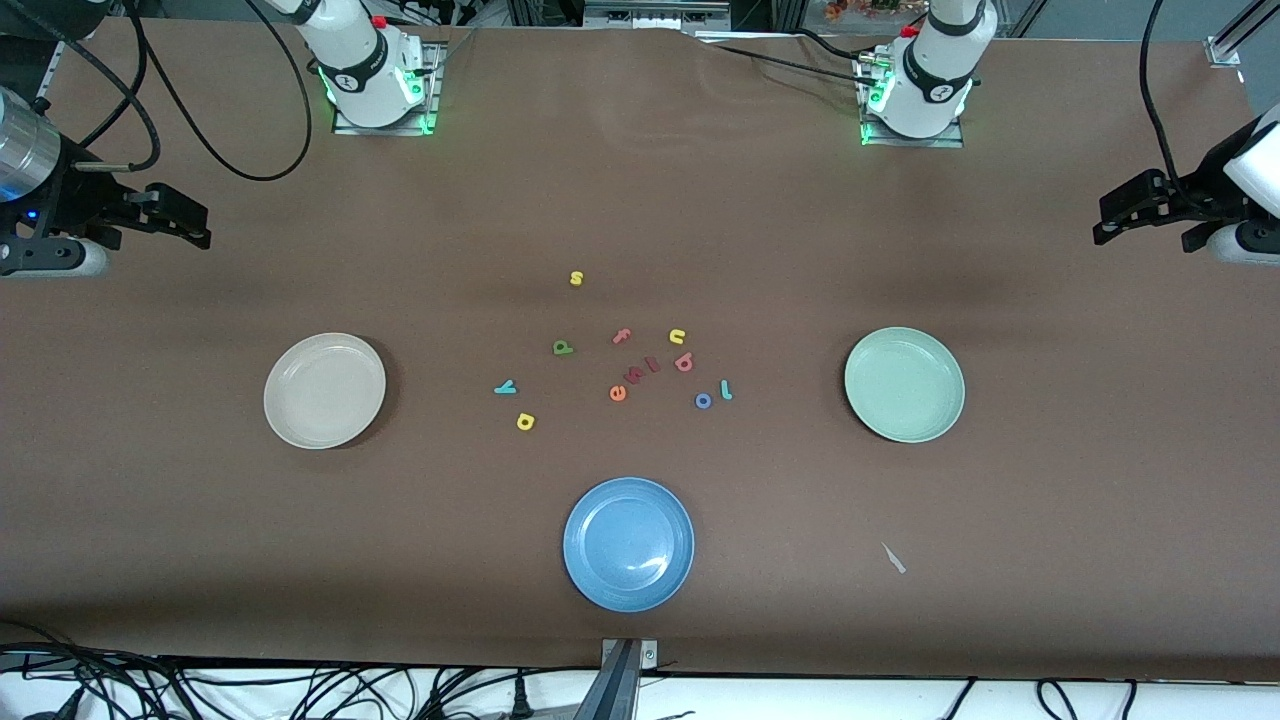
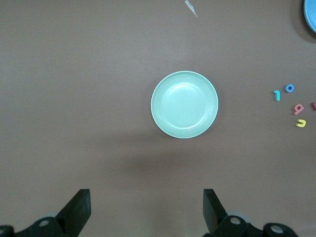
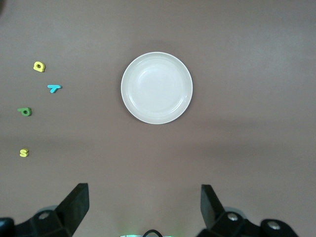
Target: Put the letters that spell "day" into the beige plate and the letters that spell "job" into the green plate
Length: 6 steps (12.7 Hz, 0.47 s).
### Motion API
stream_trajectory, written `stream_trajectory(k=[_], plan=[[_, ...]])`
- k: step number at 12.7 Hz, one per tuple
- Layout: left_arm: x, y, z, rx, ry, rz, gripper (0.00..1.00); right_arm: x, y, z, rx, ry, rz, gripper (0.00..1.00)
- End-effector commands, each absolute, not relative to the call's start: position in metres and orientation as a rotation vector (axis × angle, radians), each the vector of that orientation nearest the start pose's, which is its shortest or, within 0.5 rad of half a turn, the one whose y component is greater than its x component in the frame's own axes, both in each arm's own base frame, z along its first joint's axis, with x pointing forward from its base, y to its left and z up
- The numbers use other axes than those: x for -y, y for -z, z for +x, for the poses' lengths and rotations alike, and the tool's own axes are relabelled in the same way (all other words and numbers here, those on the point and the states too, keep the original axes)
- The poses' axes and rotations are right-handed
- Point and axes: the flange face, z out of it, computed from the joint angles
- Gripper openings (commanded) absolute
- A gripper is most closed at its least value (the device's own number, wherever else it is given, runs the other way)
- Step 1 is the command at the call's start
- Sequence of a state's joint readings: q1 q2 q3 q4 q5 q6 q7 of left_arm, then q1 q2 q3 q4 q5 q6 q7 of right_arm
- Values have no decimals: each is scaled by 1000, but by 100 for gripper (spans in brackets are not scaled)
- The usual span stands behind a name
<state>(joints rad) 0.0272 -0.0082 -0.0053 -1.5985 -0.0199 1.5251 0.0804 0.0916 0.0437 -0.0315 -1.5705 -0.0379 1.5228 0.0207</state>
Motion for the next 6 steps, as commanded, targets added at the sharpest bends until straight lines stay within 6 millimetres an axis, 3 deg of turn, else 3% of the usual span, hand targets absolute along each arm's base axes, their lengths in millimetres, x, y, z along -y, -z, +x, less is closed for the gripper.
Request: stream_trajectory(k=[1,6], plan=[[-8,-617,546,-115,-102,-3168,100,-27,-599,561,68,-146,-3193,100],[-7,-617,546,-103,-105,-3169,100,-27,-600,561,68,-144,-3193,100]])
